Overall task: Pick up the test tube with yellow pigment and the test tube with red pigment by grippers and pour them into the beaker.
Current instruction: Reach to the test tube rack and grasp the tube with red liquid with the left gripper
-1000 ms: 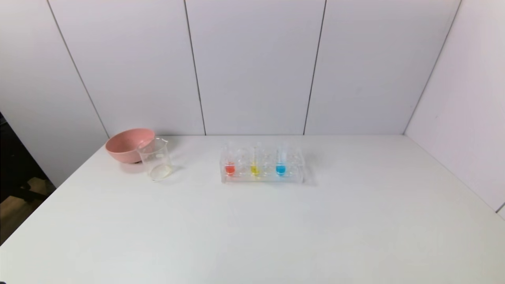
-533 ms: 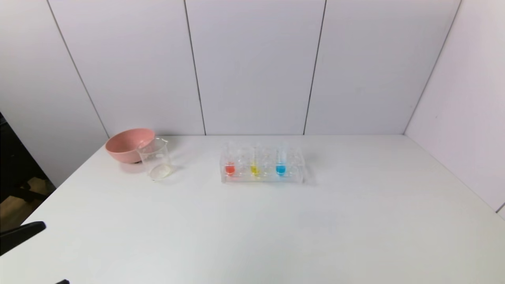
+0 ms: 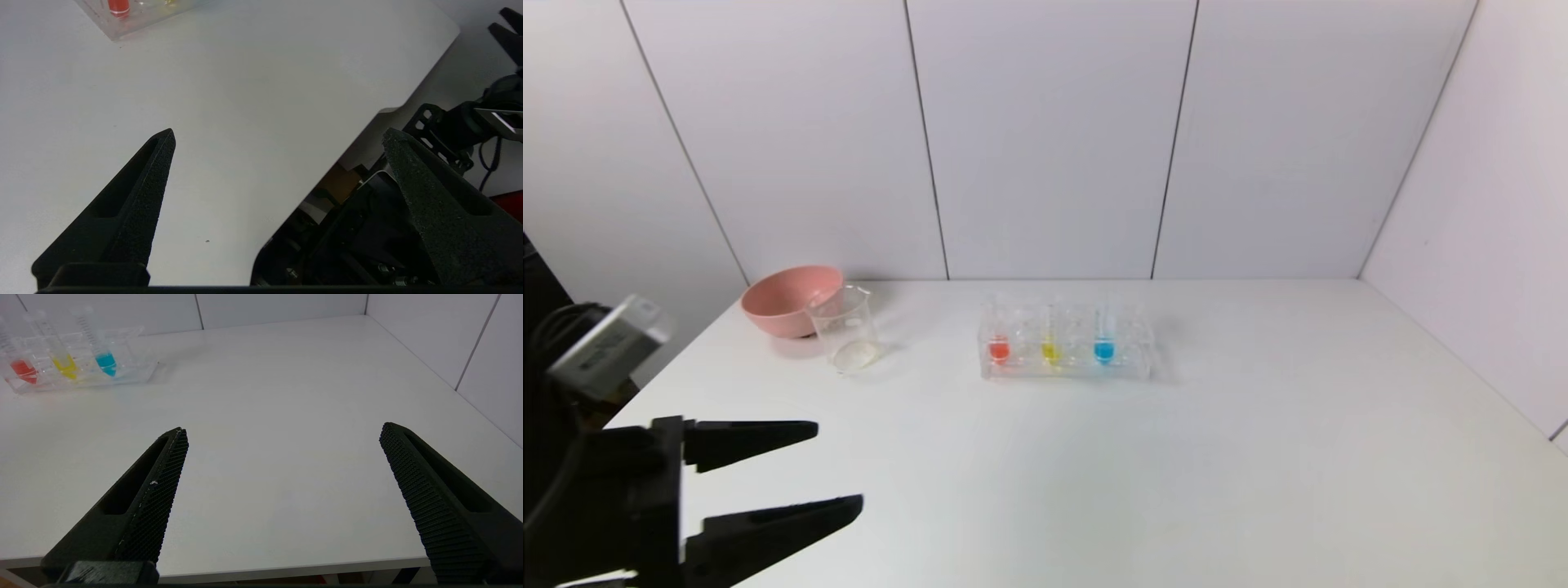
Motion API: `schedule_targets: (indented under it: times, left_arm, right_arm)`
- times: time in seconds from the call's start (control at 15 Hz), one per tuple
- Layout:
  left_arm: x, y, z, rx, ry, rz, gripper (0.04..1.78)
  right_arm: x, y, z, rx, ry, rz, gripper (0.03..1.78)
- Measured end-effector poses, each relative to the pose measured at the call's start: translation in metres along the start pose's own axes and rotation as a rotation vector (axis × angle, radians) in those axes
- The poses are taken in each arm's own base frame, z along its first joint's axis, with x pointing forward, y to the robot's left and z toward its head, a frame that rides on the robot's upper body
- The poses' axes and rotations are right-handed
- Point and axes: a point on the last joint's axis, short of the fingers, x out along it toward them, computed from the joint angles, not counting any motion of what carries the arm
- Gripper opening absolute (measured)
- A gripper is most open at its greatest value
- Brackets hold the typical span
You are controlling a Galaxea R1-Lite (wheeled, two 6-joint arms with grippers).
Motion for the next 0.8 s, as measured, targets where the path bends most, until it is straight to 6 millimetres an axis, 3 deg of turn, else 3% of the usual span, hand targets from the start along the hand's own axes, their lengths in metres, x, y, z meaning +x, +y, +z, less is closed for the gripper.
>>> schedule_targets:
  times: [0.4, 0.8]
  left_arm:
    - [0.116, -0.005, 0.030, -0.032, -0.049, 0.393, 1.76]
    - [0.196, -0.003, 0.031, -0.022, -0.178, 0.715, 1.76]
  right_arm:
    - [0.000, 0.000, 0.000, 0.000, 0.000, 0.000, 1.71]
    - [0.000, 0.000, 0.000, 0.000, 0.000, 0.000, 1.71]
